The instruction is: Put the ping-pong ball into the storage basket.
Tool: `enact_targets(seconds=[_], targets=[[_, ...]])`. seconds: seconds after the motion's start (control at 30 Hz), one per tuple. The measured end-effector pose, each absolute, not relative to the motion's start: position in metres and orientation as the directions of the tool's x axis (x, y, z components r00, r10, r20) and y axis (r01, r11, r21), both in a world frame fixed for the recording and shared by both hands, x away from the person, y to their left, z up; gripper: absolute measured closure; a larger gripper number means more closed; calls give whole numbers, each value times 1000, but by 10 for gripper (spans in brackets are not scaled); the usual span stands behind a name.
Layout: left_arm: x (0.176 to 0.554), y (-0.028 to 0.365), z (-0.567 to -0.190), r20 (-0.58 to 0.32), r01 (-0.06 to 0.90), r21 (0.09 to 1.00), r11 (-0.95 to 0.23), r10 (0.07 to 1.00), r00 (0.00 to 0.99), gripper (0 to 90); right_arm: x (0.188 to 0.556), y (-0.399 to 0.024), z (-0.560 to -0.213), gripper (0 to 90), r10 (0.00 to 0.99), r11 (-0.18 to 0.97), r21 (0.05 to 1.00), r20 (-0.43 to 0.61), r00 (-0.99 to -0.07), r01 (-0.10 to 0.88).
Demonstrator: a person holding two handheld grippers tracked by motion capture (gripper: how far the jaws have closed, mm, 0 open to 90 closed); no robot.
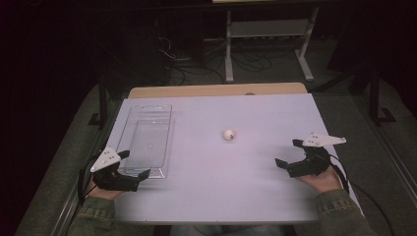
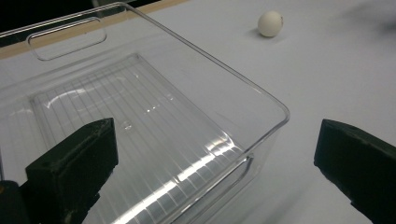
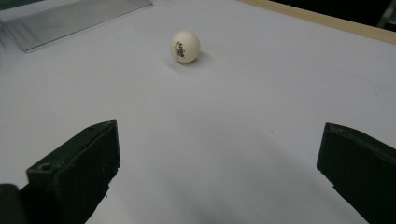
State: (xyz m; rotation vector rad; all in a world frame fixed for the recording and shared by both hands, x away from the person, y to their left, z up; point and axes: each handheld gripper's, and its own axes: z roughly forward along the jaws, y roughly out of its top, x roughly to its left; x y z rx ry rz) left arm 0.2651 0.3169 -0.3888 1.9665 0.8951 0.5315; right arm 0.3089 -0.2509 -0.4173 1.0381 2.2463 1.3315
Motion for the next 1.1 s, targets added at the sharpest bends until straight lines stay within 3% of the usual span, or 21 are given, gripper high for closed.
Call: enact_targets(seconds=[0.53,1.1], targets=[[268,305,-386,57,401,817,-413,751,657,0,309,-251,-420,0,743,307,849,69,-666,430],[278,288,-358,99,359,801,-479,698,710,0,309,-248,-420,0,743,310,844,72,-665,437]])
